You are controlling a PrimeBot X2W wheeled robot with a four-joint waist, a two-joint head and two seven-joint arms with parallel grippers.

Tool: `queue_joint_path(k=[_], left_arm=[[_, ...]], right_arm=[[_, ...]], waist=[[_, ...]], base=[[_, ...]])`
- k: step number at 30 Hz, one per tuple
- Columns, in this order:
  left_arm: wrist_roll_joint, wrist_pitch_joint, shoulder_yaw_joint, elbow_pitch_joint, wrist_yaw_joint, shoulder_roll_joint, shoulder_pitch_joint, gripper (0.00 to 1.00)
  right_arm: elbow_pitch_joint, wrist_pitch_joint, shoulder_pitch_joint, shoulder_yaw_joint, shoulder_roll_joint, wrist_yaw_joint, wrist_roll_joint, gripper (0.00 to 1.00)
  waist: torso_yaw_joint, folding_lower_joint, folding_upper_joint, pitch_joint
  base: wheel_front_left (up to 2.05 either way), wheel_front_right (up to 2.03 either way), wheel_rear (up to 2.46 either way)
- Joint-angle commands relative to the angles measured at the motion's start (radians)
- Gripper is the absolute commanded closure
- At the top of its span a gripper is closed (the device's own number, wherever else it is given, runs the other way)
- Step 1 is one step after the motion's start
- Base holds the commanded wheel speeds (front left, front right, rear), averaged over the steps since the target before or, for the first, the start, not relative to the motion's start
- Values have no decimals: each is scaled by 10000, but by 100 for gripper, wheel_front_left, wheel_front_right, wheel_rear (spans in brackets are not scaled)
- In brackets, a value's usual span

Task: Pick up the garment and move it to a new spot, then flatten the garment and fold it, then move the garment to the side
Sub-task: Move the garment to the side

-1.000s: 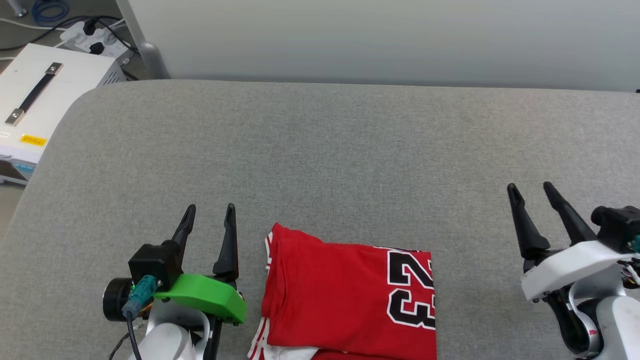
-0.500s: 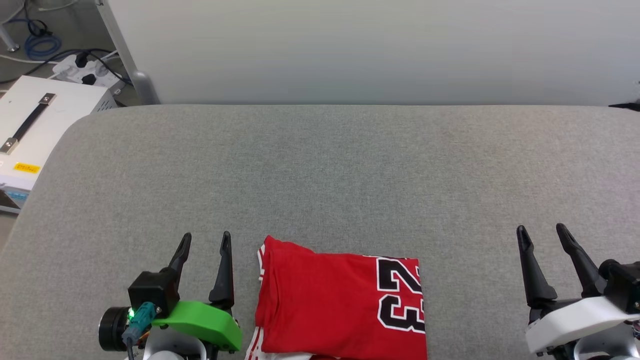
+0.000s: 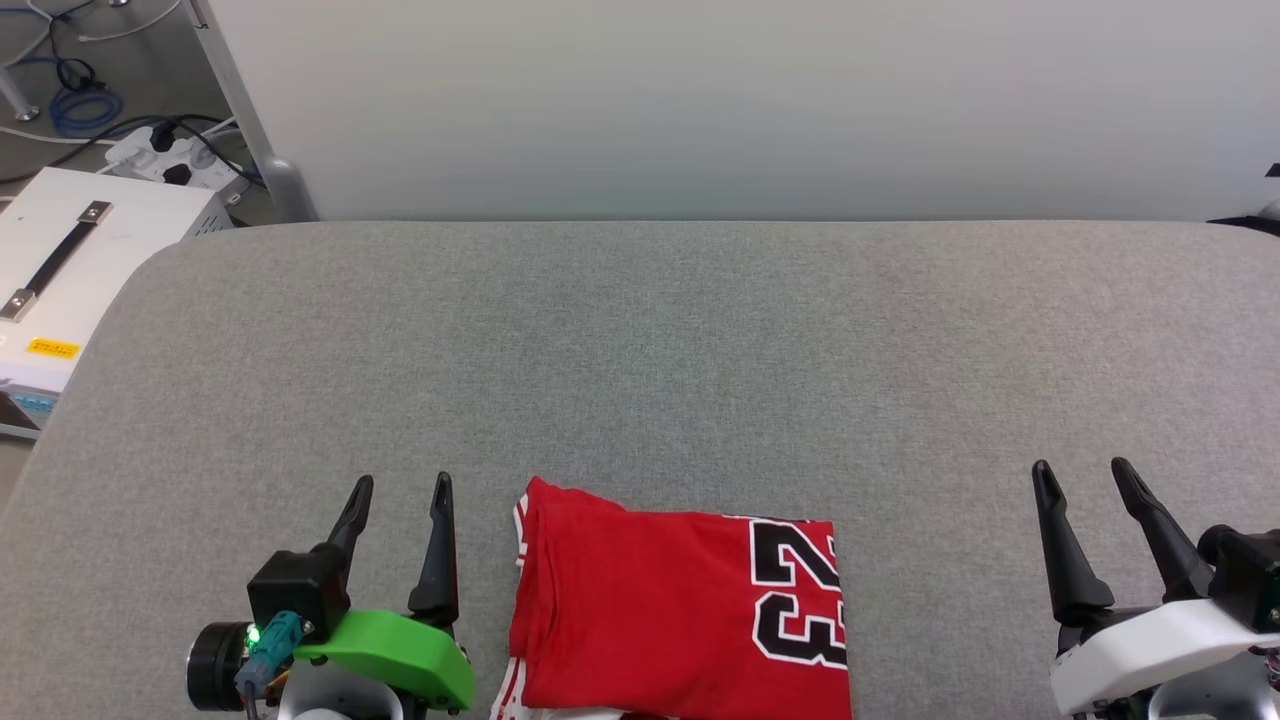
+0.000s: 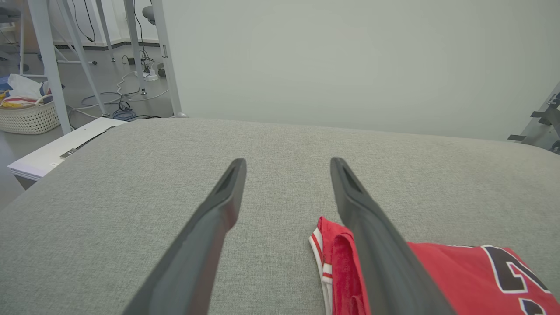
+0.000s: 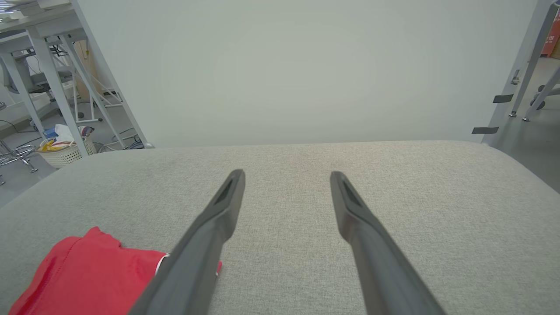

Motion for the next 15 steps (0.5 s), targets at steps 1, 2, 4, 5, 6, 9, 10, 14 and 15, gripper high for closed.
queue_joint_path(k=[1, 2, 4, 5, 6, 9, 10, 14, 15], left_arm=[[-69, -23, 33, 1, -12, 30, -80, 0], [-71, -26, 47, 6, -20, 19, -102, 0], [-63, -34, 89, 6, -37, -24, -186, 0], [-57, -39, 116, 1, -46, -44, -227, 0], [-49, -43, 141, 0, -68, -71, -284, 0], [17, -54, 211, 2, -128, -137, -453, 0], [56, -58, 236, -1, -149, -180, -536, 0], [196, -68, 334, -11, -248, -372, -763, 0], [238, -69, 355, -23, -280, -425, -809, 0]], right_arm=[[-31, 85, 125, -64, 39, 2, -12, 0], [-1, 166, 139, -79, 27, 2, 25, 0], [79, 356, 176, -185, -21, 2, 219, 0], [140, 457, 184, -262, -43, 2, 322, 0], [237, 607, 190, -347, -82, 2, 540, 0], [640, 1211, 220, -574, -281, 2, 1283, 0], [786, 1545, 234, -587, -379, 2, 1645, 0], [1375, 2756, 176, -489, -926, 2, 2737, 0], [1489, 3047, 158, -413, -1009, 2, 2993, 0]], waist=[[8, 0, -1, 9], [16, 0, -1, 18], [66, 0, -1, 87], [87, 0, -1, 122], [131, 0, -1, 173], [294, 0, -1, 330], [386, 0, -1, 409], [712, 0, -1, 691], [791, 0, -1, 754]], base=[[0, 0, 0], [0, 0, 0], [0, 0, 0], [0, 0, 0], [0, 0, 0], [0, 0, 0], [0, 0, 0], [0, 0, 0], [0, 0, 0]])
